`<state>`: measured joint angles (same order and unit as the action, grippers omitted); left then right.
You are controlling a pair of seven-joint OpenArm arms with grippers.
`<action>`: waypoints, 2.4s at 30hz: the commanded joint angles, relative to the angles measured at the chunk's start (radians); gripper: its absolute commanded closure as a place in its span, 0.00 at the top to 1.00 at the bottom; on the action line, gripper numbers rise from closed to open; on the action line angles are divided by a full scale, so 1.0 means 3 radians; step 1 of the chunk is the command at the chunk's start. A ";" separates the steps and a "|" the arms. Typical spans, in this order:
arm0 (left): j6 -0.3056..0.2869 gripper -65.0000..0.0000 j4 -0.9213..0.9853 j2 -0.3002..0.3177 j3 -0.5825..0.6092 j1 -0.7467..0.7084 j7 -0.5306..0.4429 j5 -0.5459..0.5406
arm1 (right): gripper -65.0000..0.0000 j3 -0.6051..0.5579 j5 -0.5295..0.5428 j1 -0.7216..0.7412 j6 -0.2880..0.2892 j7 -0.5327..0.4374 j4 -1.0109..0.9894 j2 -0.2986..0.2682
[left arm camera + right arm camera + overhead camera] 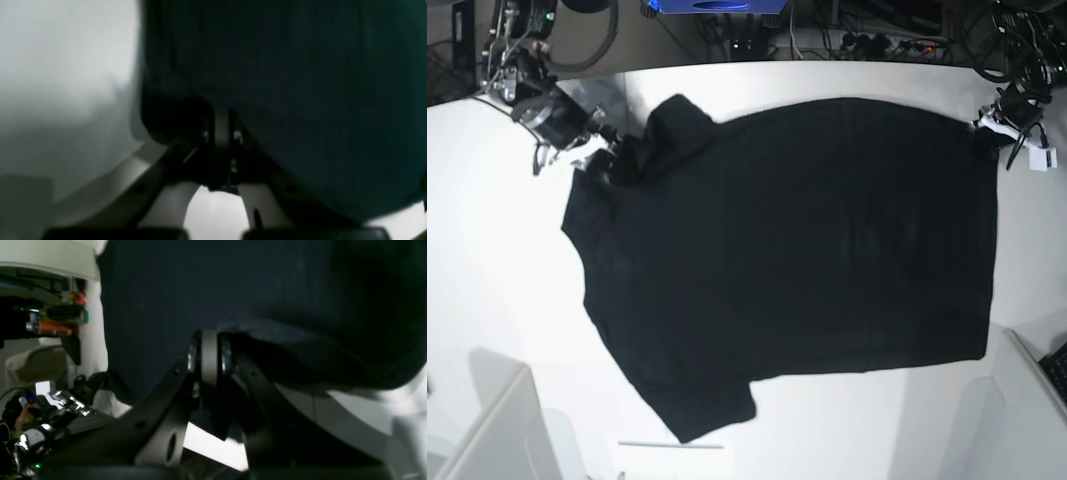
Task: Fold the T-shirt properly
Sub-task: 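Drag the shirt toward the robot with both grippers, folding the sleeve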
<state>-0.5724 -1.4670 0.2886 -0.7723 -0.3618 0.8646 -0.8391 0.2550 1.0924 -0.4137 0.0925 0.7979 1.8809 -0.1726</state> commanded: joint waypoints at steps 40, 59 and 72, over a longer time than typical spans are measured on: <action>0.0274 0.00 0.0146 0.0079 -0.0032 0.0549 -0.0051 -0.0049 | 0.00 -0.0024 0.0039 0.1663 -0.0168 0.0381 -0.1378 -0.0015; 0.0274 0.00 -0.0176 0.0074 -0.0236 0.0615 -0.0051 -0.0054 | 0.00 -0.0377 0.0039 0.1873 -0.0168 0.0212 -0.1608 -0.0020; 0.0284 0.00 0.0075 0.0084 -0.0226 0.0897 -0.0051 -0.0044 | 0.00 -0.0387 0.0039 0.1980 -0.0168 0.0207 -0.1633 -0.0005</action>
<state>-0.4854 -1.4334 0.2913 -0.8360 -0.0975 0.8719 -0.8333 0.1371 1.0813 0.1547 0.0338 0.8715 1.3792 -0.1650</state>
